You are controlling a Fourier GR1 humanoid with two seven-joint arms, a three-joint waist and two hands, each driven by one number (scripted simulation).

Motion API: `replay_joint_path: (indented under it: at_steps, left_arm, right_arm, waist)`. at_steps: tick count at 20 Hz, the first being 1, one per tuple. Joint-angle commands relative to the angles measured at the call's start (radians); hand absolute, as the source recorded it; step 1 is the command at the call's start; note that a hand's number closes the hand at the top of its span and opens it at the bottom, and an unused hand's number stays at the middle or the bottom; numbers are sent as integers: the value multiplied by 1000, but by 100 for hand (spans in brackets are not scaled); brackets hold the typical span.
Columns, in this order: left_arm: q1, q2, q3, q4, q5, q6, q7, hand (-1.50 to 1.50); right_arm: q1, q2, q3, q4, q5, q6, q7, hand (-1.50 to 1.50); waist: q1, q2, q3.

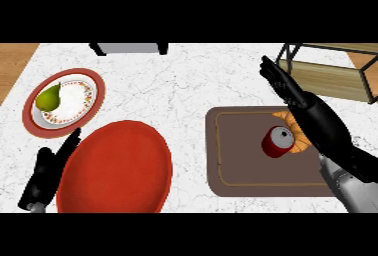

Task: Pick the can from the tray and place it in the tiered shelf

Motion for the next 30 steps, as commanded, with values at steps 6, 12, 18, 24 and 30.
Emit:
replay_joint_path:
  at_steps: [6, 12, 18, 24, 30]
  left_arm:
    - [-35, -41, 149, -15, 37, 52, -135, 0]
    - [-56, -7, 183, 24, 117, -44, -95, 0]
    - [-25, -28, 190, 23, 101, -44, -112, 0]
    - [-1, -26, 198, 1, 105, -43, -113, 0]
    - [-2, -30, 201, 15, 96, -48, -133, 0]
  right_arm:
    - [-52, 180, 77, 105, 232, -231, 144, 150]
    - [94, 187, 78, 164, 626, -644, 267, -150]
    - [202, 224, 228, 14, 959, -659, 585, -150]
    - [173, 120, 219, -87, 1222, -355, 921, -150]
    - [150, 63, 291, -173, 1169, 99, 1113, -150]
  waist:
    - [25, 9, -19]
    - [3, 9, -19]
    - [-5, 3, -20]
    - [-12, -4, -23]
    - [1, 2, -23]
